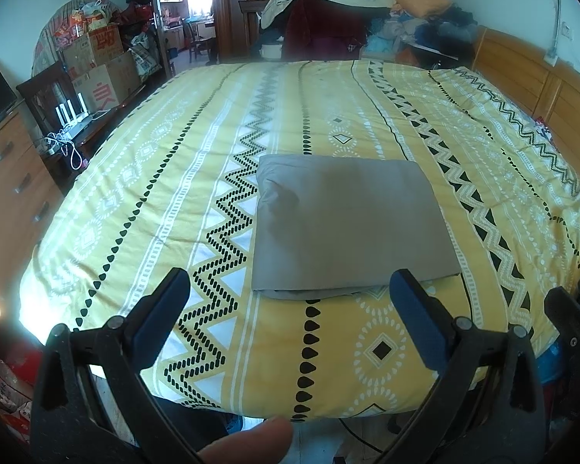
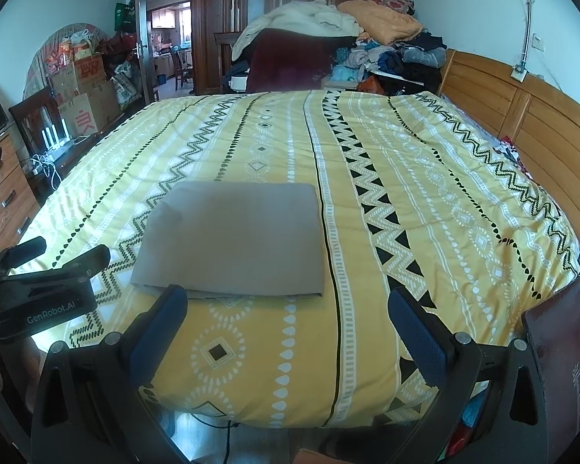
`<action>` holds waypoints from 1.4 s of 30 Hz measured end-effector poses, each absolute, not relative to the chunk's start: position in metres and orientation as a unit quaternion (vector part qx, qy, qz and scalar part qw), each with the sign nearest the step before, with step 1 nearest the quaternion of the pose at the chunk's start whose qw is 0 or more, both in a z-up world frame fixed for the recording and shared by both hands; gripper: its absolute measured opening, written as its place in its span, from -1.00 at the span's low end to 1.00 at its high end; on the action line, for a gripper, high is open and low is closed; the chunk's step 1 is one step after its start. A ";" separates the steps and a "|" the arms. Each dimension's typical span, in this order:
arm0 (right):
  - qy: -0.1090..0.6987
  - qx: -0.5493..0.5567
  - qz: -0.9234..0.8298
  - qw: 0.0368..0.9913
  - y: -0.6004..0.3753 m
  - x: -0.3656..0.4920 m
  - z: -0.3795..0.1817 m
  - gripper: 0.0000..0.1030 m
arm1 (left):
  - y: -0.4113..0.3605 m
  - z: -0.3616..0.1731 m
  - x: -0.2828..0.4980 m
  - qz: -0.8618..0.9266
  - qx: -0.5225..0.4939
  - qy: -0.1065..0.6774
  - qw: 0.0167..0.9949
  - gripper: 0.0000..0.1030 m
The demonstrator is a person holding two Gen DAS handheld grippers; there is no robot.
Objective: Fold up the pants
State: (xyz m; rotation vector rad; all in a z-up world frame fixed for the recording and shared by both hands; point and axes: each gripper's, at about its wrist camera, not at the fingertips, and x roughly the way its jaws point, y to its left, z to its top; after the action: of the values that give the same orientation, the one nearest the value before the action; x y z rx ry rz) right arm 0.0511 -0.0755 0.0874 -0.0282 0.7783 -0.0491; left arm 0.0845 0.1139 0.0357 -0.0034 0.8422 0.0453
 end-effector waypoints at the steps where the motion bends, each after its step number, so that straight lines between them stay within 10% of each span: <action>1: 0.380 -0.014 -0.024 0.925 -0.076 0.051 0.087 1.00 | 0.114 0.036 0.084 0.021 -0.002 0.408 0.913 0.99; 42: 0.382 -0.008 -0.010 0.924 -0.076 0.054 0.080 1.00 | 0.114 0.033 0.085 0.026 0.010 0.410 0.912 0.99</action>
State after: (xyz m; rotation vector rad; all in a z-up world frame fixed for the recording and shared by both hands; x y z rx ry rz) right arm 0.0542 -0.0758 0.0798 -0.0166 0.7849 -0.0211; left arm 0.0849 0.1143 0.0334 0.0196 0.8445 0.0544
